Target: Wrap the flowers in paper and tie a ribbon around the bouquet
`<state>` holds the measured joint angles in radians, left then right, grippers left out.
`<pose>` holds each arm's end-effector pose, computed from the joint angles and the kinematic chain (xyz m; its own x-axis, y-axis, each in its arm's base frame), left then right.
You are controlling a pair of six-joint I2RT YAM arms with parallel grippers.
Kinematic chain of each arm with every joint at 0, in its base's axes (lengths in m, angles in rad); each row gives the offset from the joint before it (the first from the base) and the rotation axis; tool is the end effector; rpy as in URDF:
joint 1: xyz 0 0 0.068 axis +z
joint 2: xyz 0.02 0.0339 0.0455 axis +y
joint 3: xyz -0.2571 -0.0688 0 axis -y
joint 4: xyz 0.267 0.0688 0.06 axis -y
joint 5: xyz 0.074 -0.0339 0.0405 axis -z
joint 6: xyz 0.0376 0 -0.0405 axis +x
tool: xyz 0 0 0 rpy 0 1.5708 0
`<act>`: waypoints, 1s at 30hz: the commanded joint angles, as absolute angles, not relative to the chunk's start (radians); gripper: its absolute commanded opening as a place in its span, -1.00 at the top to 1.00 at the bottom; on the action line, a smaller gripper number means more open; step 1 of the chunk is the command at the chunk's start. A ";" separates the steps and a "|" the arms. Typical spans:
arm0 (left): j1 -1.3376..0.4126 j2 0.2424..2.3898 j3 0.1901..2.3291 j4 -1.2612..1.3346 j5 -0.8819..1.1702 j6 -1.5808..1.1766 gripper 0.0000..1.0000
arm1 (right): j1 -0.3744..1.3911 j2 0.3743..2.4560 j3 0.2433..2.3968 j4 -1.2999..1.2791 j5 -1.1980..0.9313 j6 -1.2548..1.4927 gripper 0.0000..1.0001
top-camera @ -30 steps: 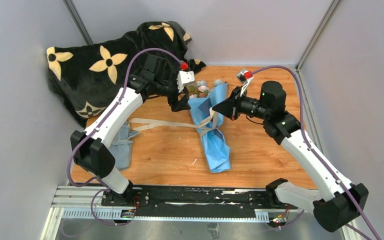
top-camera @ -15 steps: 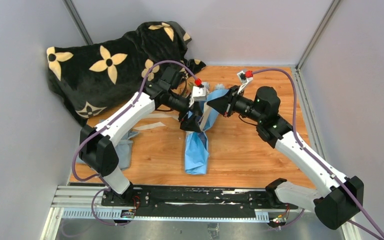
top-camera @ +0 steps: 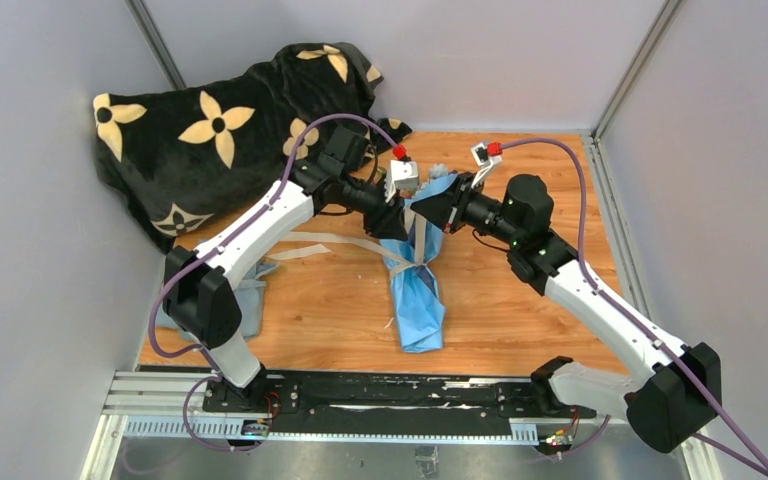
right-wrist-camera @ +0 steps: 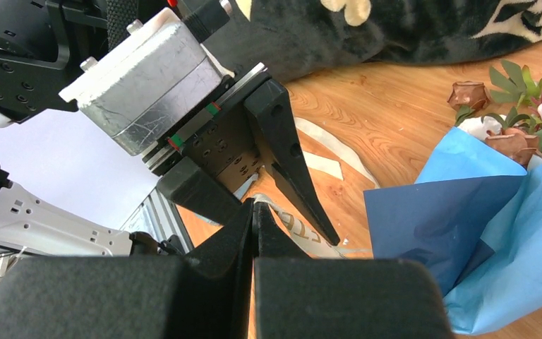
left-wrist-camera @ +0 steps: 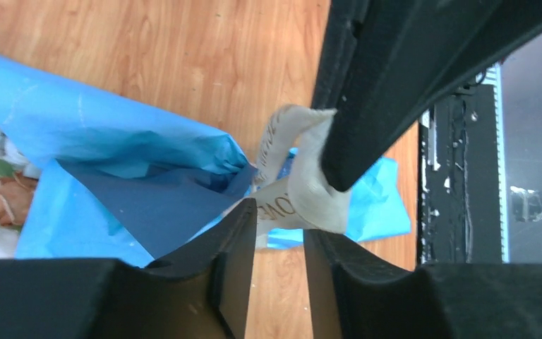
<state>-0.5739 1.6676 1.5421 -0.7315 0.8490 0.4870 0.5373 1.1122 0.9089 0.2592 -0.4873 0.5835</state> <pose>0.3055 -0.2311 0.3208 -0.2000 0.4975 -0.8441 0.9788 0.0625 -0.1950 0.2374 0.1619 0.3549 -0.4304 0.3103 -0.8476 -0.7390 0.4181 0.5283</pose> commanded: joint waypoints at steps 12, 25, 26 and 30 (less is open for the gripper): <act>-0.586 1.651 1.554 -0.642 0.787 0.376 1.00 | 0.553 1.090 0.865 0.122 -0.475 0.461 0.61; -0.545 1.617 1.727 -0.815 0.609 0.389 1.00 | 0.689 1.056 0.480 0.213 -0.553 0.201 0.54; -0.545 1.620 1.749 -0.830 0.619 0.391 1.00 | 0.700 1.078 0.463 0.254 -0.521 0.192 0.61; -0.545 1.626 1.841 -0.888 0.687 0.390 1.00 | 0.708 1.245 0.457 0.332 -0.326 0.218 0.92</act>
<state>-0.5434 1.6577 1.7588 -0.8089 0.6415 0.3920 0.6926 1.1198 0.4637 0.1772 -0.4934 0.2501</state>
